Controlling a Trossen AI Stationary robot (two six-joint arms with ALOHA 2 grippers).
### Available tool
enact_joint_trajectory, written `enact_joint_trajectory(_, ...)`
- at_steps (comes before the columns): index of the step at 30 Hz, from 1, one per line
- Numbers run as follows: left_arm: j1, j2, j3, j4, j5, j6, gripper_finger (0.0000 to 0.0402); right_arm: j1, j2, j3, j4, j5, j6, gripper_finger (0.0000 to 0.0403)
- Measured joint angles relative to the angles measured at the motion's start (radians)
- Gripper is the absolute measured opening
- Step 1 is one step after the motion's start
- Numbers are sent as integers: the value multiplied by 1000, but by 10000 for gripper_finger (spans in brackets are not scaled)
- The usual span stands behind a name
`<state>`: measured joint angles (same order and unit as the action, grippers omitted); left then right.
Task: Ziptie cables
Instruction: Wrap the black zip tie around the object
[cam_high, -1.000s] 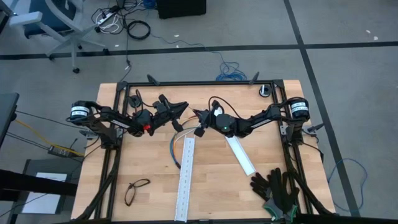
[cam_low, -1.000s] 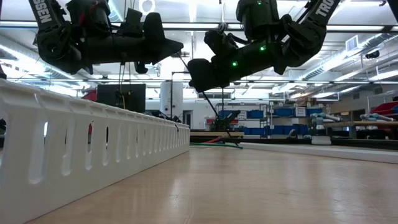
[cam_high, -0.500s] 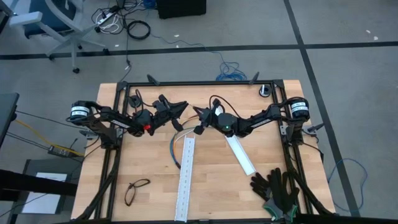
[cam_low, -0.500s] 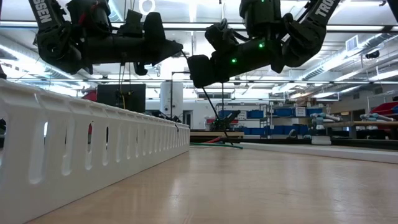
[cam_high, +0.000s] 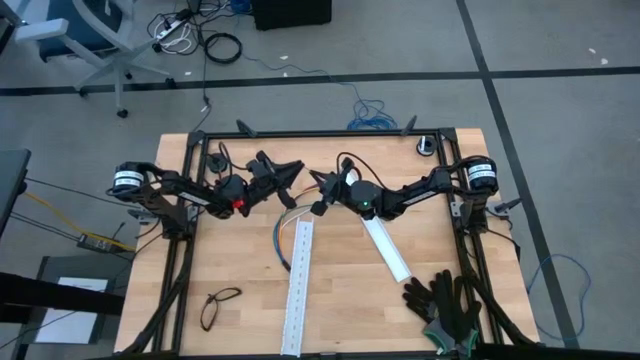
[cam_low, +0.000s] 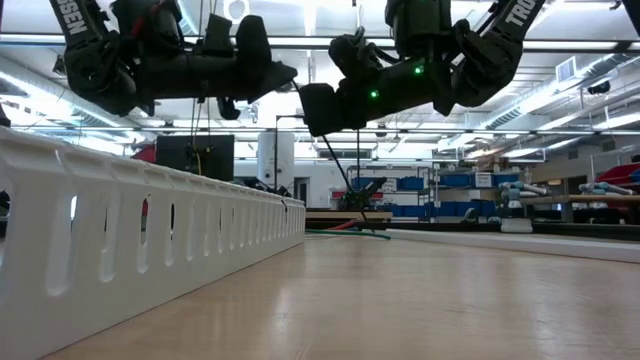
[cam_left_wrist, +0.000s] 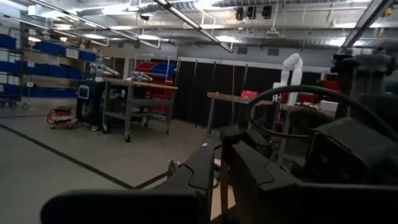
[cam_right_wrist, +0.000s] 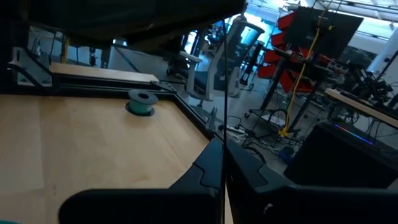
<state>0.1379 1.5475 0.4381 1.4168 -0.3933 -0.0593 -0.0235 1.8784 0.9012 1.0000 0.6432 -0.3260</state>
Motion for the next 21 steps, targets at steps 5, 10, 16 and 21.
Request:
enact_joint_trajectory(5, 0, 0, 0, -8, -2, 6, 3, 0, 0, 0, -1, 0, 0, 0)
enact_joint_trajectory(10, 0, 0, 0, -10, -1, 28, 0, 0, 0, 0, -5, 0, 0, 0)
enact_joint_trajectory(16, 0, 0, 0, -31, 3, 54, 0, 1, 0, 0, -39, 0, 1, 0)
enact_joint_trajectory(21, 0, 0, 0, -40, 6, 79, 0, 4, 0, -9, -40, 23, 19, 9)
